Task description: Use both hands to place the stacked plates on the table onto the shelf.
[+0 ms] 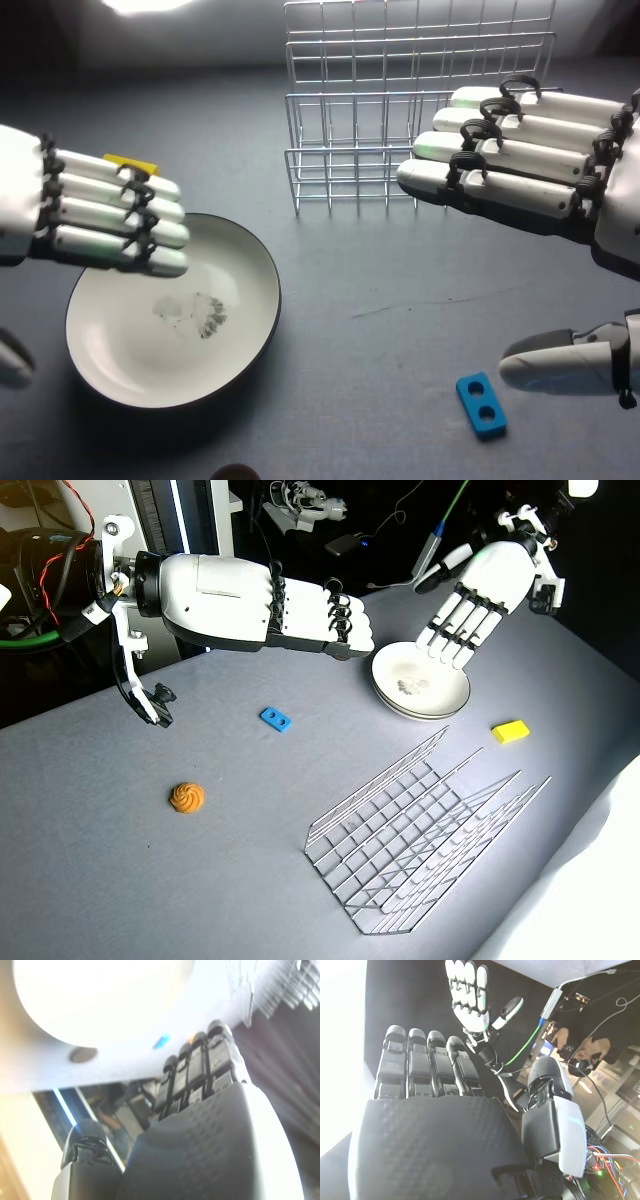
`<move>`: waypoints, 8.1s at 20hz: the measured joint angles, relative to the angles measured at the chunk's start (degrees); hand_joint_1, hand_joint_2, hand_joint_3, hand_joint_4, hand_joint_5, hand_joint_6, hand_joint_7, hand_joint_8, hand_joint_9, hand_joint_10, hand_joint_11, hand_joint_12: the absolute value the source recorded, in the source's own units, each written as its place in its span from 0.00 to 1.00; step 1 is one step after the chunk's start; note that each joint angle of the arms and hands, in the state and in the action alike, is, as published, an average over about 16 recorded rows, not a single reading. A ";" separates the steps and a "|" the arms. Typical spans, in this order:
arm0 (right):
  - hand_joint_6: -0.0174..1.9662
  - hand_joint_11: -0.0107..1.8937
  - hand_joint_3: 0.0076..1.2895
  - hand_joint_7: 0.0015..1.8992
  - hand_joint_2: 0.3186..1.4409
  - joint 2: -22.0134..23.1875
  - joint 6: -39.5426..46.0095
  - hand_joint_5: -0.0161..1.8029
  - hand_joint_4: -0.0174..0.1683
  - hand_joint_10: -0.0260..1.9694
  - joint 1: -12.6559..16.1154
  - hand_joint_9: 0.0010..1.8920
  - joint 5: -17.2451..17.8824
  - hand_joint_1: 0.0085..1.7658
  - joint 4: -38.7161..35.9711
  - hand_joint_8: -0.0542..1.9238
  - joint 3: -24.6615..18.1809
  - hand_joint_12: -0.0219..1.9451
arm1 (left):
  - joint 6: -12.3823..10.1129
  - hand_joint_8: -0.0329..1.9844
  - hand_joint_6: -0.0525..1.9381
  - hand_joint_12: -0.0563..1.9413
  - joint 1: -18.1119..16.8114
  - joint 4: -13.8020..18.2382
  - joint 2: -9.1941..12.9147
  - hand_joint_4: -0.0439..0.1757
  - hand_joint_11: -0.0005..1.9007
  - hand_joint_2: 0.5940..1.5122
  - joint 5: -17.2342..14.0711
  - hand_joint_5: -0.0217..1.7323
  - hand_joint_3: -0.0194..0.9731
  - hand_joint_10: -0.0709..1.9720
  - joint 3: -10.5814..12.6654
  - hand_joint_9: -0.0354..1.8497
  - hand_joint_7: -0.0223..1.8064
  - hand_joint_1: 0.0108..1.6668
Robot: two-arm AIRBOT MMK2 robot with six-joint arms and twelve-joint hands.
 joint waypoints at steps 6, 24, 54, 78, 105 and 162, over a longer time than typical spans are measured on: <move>0.02 0.01 0.01 0.01 0.73 0.00 -0.05 0.02 0.11 0.01 -0.01 0.01 0.01 0.01 -0.50 0.04 0.00 0.01 | 1.16 0.02 0.03 0.02 4.44 -1.42 -1.11 0.21 0.01 0.56 -2.67 0.02 0.03 0.03 3.34 0.03 0.02 0.00; 0.02 0.01 0.01 0.01 0.72 -0.03 -0.08 0.02 0.11 0.01 -0.27 0.01 0.04 0.01 -1.10 0.04 0.00 0.01 | 5.36 0.02 0.03 0.02 12.77 -1.20 -4.01 0.20 0.01 0.53 -0.86 0.02 0.03 0.03 7.20 0.03 0.02 0.01; 0.02 0.02 0.01 0.00 0.71 -0.32 -0.42 0.02 0.11 0.01 -0.52 0.01 0.27 0.01 -3.17 0.04 0.00 0.01 | 6.01 0.01 0.02 0.02 15.26 -1.51 -7.49 0.20 0.01 0.54 2.34 0.02 0.03 0.03 10.33 0.03 0.01 0.01; 0.02 0.02 0.01 0.01 0.73 -19.25 -5.72 0.02 0.12 0.01 12.23 0.01 -18.97 0.48 -6.77 0.04 10.68 0.16 | 5.74 0.01 0.02 0.03 10.14 -0.90 -9.92 0.19 0.01 0.56 6.39 0.02 0.03 0.03 3.28 0.03 0.01 0.00; 0.05 0.14 0.01 0.30 0.68 -41.16 -9.65 0.30 0.10 0.03 14.40 0.30 -26.36 0.58 -6.88 0.04 27.38 0.56 | 5.67 0.01 0.02 0.03 10.72 -1.48 -10.11 0.19 0.01 0.57 6.08 0.01 0.03 0.03 3.66 0.03 0.01 0.00; 0.46 0.46 0.01 0.55 0.57 -26.98 -7.26 0.57 0.12 0.01 35.29 0.67 -34.95 0.68 33.15 0.45 14.45 0.54 | -15.27 0.01 0.03 0.03 -13.73 16.87 7.41 0.20 0.01 0.53 4.23 0.02 0.03 0.03 4.43 0.03 0.02 0.00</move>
